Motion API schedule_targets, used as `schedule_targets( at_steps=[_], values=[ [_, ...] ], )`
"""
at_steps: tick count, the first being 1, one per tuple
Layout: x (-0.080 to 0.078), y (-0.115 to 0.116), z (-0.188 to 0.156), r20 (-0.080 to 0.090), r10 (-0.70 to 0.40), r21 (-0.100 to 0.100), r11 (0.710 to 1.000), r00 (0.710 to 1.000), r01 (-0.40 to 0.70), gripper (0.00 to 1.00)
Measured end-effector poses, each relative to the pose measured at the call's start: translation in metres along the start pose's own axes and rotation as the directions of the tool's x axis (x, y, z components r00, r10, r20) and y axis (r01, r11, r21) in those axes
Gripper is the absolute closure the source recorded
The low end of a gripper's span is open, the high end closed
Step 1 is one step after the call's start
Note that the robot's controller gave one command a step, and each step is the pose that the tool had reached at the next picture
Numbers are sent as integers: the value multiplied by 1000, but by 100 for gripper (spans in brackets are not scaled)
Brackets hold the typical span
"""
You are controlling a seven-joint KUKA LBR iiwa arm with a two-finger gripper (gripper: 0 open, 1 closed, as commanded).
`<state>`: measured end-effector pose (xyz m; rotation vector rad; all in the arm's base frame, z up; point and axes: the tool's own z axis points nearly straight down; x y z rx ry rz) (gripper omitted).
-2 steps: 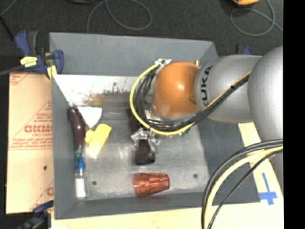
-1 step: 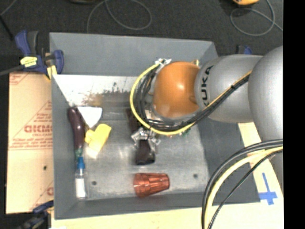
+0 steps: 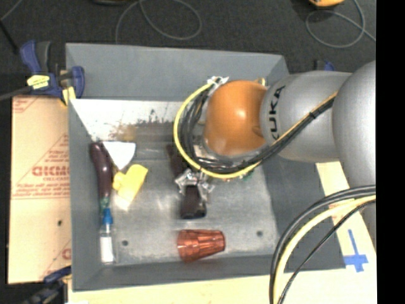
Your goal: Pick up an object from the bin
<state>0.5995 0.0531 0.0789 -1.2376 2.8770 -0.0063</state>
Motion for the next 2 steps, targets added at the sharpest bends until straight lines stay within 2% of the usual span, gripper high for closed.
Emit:
schedule_targets(
  at_steps=[2],
  values=[
    [-1,-1,-20,2,1,2,1000,1000,-1,100]
  ],
)
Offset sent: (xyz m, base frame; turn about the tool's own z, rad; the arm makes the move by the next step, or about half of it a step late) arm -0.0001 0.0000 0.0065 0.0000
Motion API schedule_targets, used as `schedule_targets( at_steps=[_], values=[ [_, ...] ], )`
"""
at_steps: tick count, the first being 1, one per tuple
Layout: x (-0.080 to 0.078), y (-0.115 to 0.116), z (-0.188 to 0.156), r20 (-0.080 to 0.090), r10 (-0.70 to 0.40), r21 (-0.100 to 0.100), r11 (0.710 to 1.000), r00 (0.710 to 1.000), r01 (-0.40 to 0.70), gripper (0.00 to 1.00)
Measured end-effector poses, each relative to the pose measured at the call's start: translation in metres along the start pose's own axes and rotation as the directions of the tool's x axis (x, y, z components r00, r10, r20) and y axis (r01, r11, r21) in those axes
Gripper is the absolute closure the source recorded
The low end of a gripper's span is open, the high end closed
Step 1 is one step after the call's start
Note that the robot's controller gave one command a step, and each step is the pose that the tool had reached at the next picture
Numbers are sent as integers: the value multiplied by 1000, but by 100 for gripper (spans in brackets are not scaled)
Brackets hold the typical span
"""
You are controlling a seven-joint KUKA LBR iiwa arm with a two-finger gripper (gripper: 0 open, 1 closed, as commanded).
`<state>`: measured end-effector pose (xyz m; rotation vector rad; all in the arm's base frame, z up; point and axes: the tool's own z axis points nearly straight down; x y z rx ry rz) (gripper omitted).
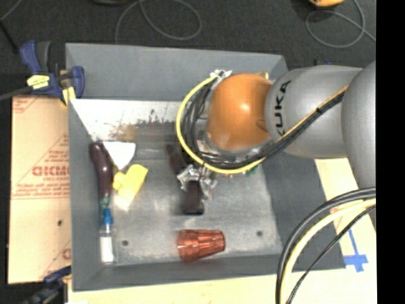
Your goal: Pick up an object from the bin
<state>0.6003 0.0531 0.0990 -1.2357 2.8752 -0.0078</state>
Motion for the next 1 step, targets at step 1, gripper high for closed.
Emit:
schedule_targets(
  at_steps=[1],
  values=[
    [0,0,-7,1,1,1,1000,1000,-1,100]
  ],
)
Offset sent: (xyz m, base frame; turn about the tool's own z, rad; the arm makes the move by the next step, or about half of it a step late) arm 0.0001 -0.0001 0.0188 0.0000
